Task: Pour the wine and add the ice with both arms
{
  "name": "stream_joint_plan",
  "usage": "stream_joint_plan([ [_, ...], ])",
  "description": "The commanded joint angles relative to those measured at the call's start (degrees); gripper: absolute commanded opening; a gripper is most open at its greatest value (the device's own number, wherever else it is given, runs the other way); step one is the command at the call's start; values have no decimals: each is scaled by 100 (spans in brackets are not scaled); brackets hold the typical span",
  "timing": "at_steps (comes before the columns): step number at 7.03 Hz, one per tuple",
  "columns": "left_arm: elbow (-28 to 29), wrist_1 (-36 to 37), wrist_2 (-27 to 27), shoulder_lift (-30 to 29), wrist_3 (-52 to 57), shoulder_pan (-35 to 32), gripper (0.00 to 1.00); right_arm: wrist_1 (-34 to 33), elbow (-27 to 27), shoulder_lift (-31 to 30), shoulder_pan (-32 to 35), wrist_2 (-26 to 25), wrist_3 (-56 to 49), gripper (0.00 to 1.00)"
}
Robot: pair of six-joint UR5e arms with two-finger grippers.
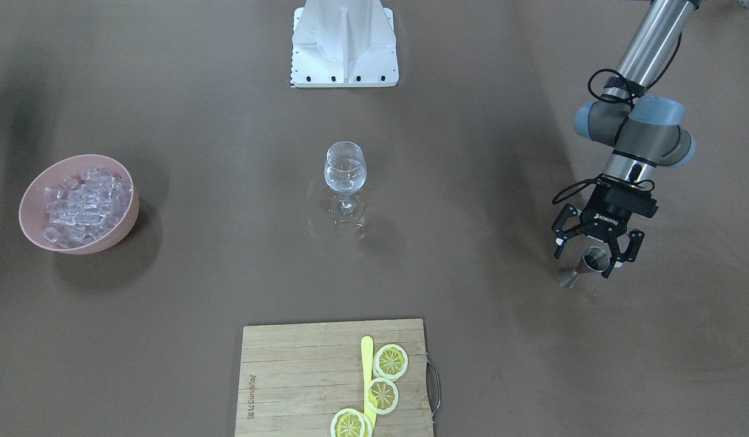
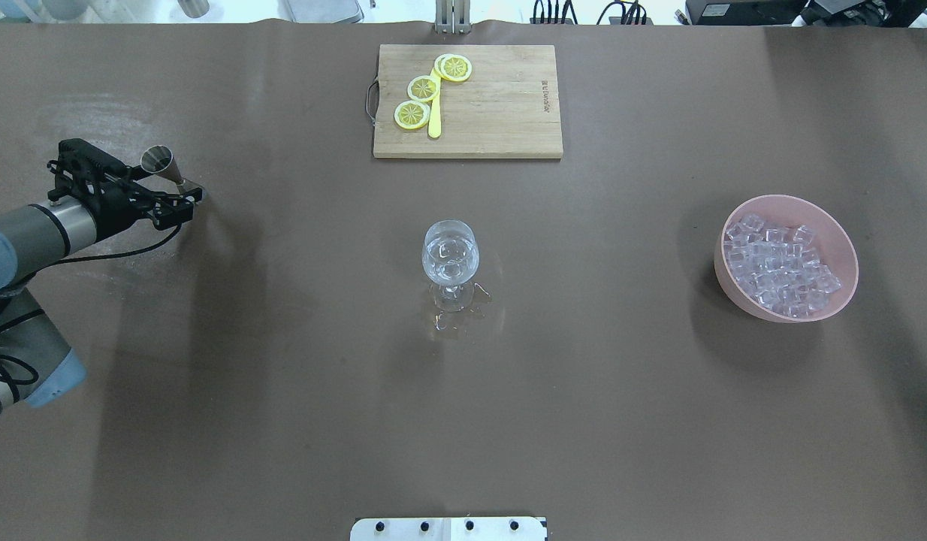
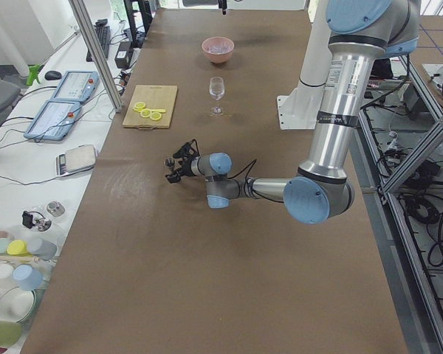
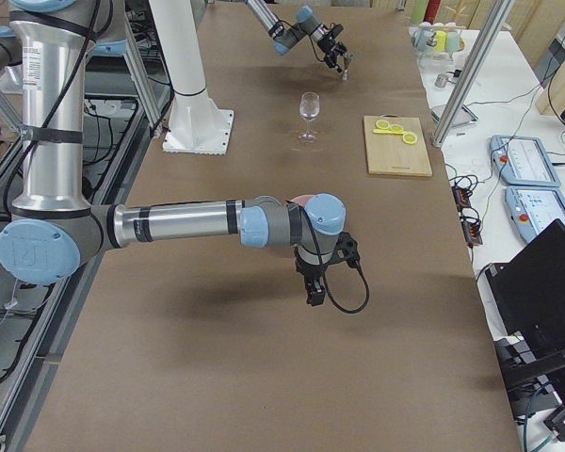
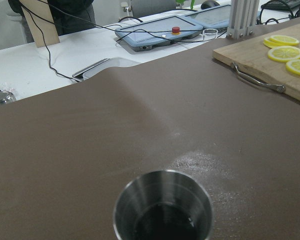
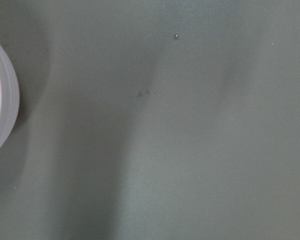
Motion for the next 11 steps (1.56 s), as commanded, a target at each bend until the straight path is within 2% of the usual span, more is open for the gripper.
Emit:
stream_joint_plan([
  [1,77,58,-3,-146,-5,47,98,-1,16,6,0,2,10,100],
  [5,165,49,23,-164,-32,12,97,-1,33,32,0,64,88,100],
  [6,165,49,154,-164,-49,12,88,-1,33,41,0,98,124,100],
  [7,165,41,155,-164,-49,12,70,-1,42,41,-9,99,133,100],
  [8,165,49,155,-155,-49,3,63,-1,42,41,0,99,141,100],
  [11,147,5,146,-155,-295,3,15,-1,68,41,0,99,142,100],
])
